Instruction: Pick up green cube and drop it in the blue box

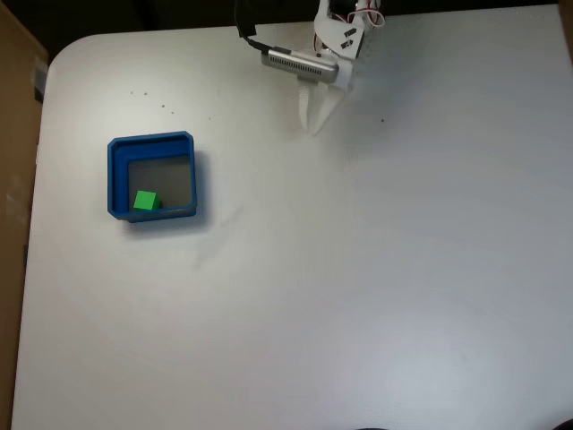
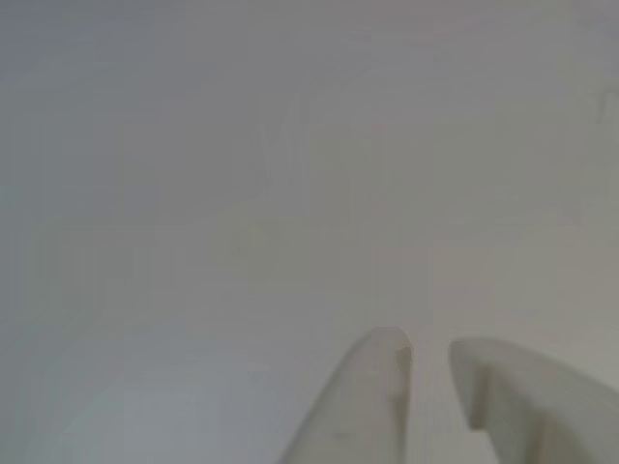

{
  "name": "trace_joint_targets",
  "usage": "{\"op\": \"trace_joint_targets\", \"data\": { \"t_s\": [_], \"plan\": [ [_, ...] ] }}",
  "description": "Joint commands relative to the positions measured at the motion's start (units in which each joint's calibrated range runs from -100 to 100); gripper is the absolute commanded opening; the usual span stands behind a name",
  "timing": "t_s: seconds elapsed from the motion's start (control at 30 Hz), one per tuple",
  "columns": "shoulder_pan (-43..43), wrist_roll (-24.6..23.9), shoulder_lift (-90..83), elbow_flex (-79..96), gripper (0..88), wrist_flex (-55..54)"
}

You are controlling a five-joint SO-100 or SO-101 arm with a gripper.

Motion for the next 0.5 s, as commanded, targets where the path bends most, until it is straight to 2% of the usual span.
{"op": "trace_joint_targets", "data": {
  "t_s": [0.0, 0.2, 0.47],
  "plan": [
    [-8.6, -0.1, -0.8, 0.2, 0.7, -1.2],
    [-16.8, -0.1, -0.8, 0.2, 0.7, -1.2],
    [-19.1, 0.0, -0.8, 0.1, 0.7, -1.2]
  ]
}}
